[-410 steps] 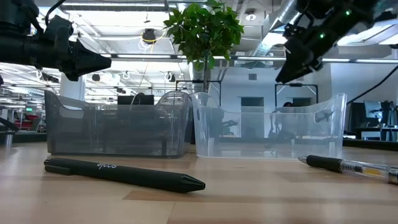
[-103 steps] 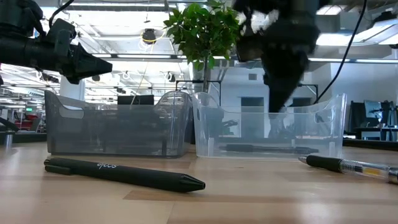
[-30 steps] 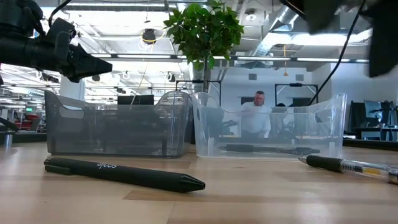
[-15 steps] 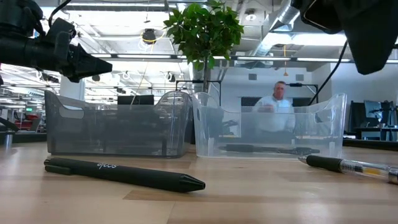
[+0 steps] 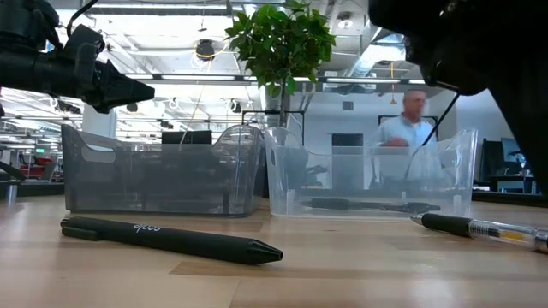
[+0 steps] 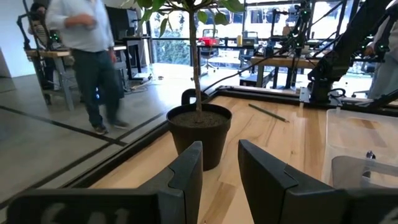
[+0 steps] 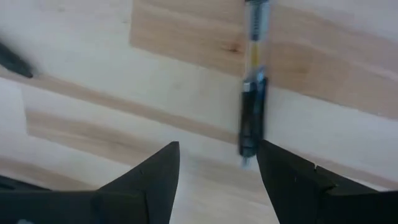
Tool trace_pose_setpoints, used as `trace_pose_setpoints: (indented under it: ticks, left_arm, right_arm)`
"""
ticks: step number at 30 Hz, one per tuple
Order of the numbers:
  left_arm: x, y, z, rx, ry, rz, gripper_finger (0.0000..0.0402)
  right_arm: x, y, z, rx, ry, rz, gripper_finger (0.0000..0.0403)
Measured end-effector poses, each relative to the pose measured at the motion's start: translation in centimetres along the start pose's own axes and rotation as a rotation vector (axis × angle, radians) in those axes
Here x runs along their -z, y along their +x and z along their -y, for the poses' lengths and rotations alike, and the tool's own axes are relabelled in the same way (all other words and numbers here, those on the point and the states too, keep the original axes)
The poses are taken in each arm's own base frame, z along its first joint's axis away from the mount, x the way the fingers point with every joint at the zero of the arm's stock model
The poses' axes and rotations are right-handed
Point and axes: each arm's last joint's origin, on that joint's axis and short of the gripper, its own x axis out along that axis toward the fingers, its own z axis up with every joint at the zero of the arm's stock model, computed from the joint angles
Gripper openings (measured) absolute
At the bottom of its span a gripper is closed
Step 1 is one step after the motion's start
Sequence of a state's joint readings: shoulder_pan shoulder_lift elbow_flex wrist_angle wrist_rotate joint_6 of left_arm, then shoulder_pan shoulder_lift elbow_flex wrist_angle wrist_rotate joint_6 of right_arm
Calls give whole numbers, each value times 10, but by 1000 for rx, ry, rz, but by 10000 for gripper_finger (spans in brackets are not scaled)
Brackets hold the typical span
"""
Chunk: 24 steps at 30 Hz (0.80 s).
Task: Sort pens & pencils
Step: Put the right black pen into the transparent bin
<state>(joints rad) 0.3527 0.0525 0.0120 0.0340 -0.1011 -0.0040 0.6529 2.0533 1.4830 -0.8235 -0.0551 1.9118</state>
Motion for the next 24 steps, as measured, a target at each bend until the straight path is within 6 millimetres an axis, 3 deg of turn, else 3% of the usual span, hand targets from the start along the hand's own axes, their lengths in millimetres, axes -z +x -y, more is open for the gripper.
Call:
trace_pose_setpoints:
  ticks: [13, 24]
  left_arm:
    - [0, 0, 0, 0, -26, 0, 94]
    - [0, 0, 0, 0, -26, -1, 94]
  right_arm:
    - [-3, 18, -1, 53, 7, -24, 240]
    - [-5, 18, 2, 85, 15, -12, 240]
